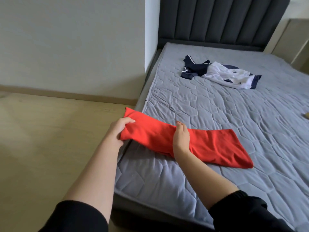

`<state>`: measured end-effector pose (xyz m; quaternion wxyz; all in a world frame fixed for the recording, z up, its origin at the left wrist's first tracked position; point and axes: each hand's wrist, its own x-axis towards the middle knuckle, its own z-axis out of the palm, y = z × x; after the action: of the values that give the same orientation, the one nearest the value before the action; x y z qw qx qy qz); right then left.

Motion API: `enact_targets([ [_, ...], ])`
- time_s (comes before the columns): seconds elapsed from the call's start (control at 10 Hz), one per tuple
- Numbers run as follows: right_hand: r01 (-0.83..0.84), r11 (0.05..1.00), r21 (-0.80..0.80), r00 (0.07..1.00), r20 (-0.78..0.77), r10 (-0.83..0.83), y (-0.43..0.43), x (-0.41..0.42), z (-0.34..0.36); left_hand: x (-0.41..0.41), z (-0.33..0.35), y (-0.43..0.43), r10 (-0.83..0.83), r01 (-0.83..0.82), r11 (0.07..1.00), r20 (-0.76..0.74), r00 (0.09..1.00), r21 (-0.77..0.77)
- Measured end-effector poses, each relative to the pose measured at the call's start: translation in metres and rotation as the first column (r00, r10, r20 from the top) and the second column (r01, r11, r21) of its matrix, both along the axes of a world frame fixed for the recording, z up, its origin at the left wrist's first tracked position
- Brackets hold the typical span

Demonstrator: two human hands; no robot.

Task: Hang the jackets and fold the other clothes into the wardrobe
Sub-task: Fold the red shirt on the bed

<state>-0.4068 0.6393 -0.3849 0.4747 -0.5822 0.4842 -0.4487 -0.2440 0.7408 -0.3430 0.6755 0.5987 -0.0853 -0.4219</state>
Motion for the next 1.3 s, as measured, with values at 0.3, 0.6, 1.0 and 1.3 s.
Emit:
enact_targets([
  [0.3,-0.201,0.896,0.396,0.965,0.238,0.111,-0.012,-0.022,-0.018,-0.047,0.019,-0.026,-0.156,0.157,0.969,0.02,0.988,-0.189],
  [0.6,-0.436,0.717,0.544,0.844,0.523,0.117,-0.086,-0.138,0.049,-0.115,0.003,-0.058,-0.247,0.325,0.945,0.715,0.654,0.029],
  [1.0,-0.101,0.733,0.673,0.976,-0.075,0.203,-0.104,-0.172,0.061,-0.156,-0.066,-0.076,-0.42,0.32,0.835,0.895,-0.152,0.447],
  [1.3,-0.066,0.749,0.659,0.99,-0.05,0.131,-0.114,-0.218,0.076,-0.175,-0.064,-0.081,-0.385,0.217,0.849,0.845,-0.371,0.482],
])
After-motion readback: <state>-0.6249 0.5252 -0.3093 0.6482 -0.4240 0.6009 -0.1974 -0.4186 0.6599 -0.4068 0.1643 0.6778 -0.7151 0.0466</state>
